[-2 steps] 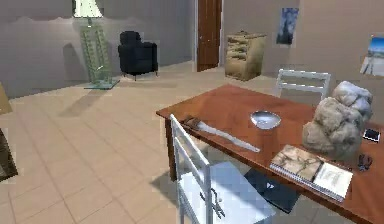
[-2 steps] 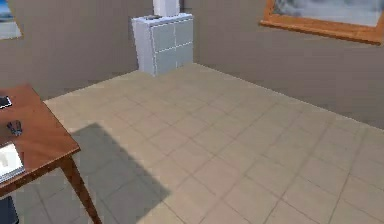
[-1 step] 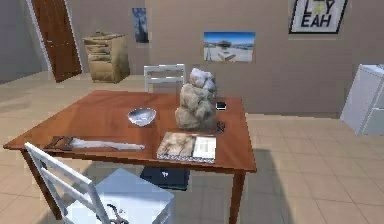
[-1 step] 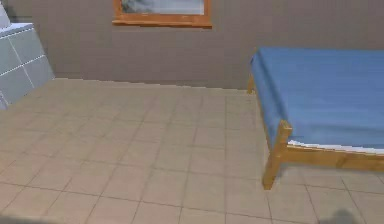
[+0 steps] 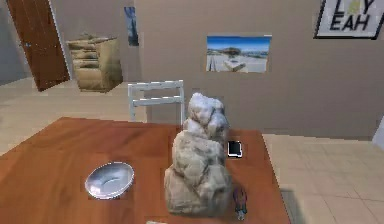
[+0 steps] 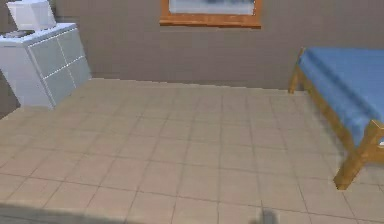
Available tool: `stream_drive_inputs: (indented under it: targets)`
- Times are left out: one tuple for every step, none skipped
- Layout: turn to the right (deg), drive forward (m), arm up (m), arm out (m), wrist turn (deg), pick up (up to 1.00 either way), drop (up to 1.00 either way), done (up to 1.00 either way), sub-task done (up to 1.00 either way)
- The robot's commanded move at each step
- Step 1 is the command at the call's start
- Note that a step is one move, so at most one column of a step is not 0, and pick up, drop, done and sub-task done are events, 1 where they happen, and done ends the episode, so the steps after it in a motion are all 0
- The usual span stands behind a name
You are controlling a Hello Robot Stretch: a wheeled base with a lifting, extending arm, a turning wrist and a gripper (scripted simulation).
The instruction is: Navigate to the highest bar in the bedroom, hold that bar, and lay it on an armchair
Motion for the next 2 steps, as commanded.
stream_drive_inputs:
  targets:
    - [-45.0,0.0,0.0,0.0,0.0,0.0,0.0,0.0,0.0]
    - [-24.0,0.0,0.0,0.0,0.0,0.0,0.0,0.0,0.0]
